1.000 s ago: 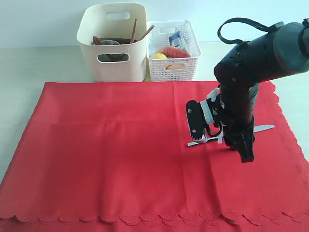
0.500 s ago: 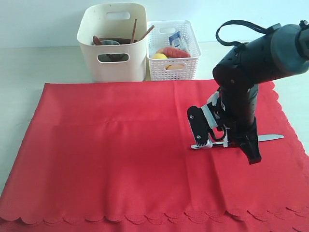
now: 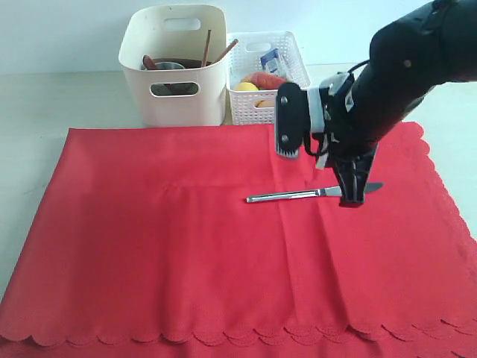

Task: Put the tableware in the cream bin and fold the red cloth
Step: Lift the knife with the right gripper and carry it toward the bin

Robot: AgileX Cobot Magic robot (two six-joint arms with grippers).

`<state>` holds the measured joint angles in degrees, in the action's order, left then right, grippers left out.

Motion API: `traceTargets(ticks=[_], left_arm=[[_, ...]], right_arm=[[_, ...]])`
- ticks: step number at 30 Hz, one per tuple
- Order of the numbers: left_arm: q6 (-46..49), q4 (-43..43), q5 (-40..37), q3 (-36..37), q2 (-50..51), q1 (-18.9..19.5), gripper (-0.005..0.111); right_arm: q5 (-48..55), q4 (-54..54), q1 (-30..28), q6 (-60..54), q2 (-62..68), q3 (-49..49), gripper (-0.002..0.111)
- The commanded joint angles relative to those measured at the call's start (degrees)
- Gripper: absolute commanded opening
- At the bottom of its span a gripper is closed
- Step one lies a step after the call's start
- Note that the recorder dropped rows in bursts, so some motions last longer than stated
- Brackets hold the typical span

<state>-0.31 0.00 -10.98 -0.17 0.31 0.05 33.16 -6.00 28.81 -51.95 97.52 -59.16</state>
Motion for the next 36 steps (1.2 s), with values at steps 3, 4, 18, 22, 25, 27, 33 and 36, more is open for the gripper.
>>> traceTargets(ticks=[3, 4, 18, 22, 25, 27, 33, 36], left_arm=[[-0.37, 0.00, 0.20, 0.17, -0.31, 0.10, 0.002], [-0.37, 0.00, 0.20, 0.17, -0.31, 0.10, 0.002], [-0.37, 0.00, 0.20, 0.17, -0.31, 0.10, 0.002], [-0.37, 0.00, 0.20, 0.17, -0.31, 0.10, 0.002], [-0.37, 0.00, 0.31, 0.17, -0.31, 0.10, 0.002], [-0.37, 0.00, 0.31, 0.17, -0.31, 0.10, 0.002], [-0.37, 0.00, 0.31, 0.17, -0.31, 0.10, 0.002], [-0.37, 0.00, 0.31, 0.17, -0.31, 0.10, 0.002]], right_arm=[[-16.24, 19.60, -0.19, -0.54, -4.28, -0.13, 0.000], [-16.49, 19.48, -0.19, -0.54, -4.28, -0.45, 0.000], [-6.27, 2.29, -0.19, 13.38, 8.05, -0.63, 0.024], [-5.97, -3.66, -0.19, 21.05, 10.33, -0.94, 0.045], [-4.47, -4.38, -0.19, 22.93, 11.98, -2.55, 0.051], [-1.80, -4.12, -0.19, 22.98, 13.45, -4.38, 0.051], [5.83, -1.83, -0.19, 19.57, 18.05, -11.10, 0.051], [6.04, -0.75, -0.19, 17.45, 19.86, -13.15, 0.051]])
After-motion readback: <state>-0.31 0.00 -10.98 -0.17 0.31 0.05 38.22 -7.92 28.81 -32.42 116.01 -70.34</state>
